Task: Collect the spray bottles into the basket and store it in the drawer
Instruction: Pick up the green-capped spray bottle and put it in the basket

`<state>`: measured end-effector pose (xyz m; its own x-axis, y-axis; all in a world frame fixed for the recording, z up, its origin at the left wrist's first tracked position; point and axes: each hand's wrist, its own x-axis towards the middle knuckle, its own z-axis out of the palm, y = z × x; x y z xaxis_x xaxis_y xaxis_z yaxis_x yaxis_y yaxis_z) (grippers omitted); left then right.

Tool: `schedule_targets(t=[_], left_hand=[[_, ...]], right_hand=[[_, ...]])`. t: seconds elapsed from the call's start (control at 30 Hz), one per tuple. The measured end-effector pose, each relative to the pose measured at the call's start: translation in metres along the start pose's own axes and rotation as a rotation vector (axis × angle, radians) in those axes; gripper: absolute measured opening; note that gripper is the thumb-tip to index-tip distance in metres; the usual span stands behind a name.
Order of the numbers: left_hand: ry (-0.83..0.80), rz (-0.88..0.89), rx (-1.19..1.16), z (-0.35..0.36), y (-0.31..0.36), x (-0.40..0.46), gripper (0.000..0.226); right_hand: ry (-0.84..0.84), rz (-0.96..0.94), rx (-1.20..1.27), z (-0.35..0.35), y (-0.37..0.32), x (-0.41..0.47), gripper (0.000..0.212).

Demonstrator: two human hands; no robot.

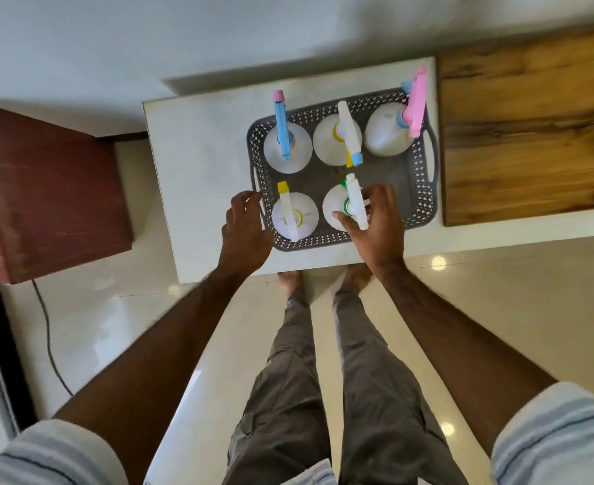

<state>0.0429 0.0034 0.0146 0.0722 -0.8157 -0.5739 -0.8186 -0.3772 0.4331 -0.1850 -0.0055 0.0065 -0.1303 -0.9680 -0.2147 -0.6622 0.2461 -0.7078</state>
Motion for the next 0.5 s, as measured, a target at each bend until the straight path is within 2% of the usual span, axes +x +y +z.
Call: schedule_targets(t=[0.33,0.5], left_hand=[[-0.078,0.089,0.128,-0.005,-0.008,-0.01,0.071],[0.022,0.183,0.176,-0.027,0.01,-0.042,0.069]], right_hand=[[-0.137,0.005,-0.021,0.004,0.006,0.0,0.049],[-0.192,0.042,-0.056,-0.034,-0.004,-0.028,0.054]])
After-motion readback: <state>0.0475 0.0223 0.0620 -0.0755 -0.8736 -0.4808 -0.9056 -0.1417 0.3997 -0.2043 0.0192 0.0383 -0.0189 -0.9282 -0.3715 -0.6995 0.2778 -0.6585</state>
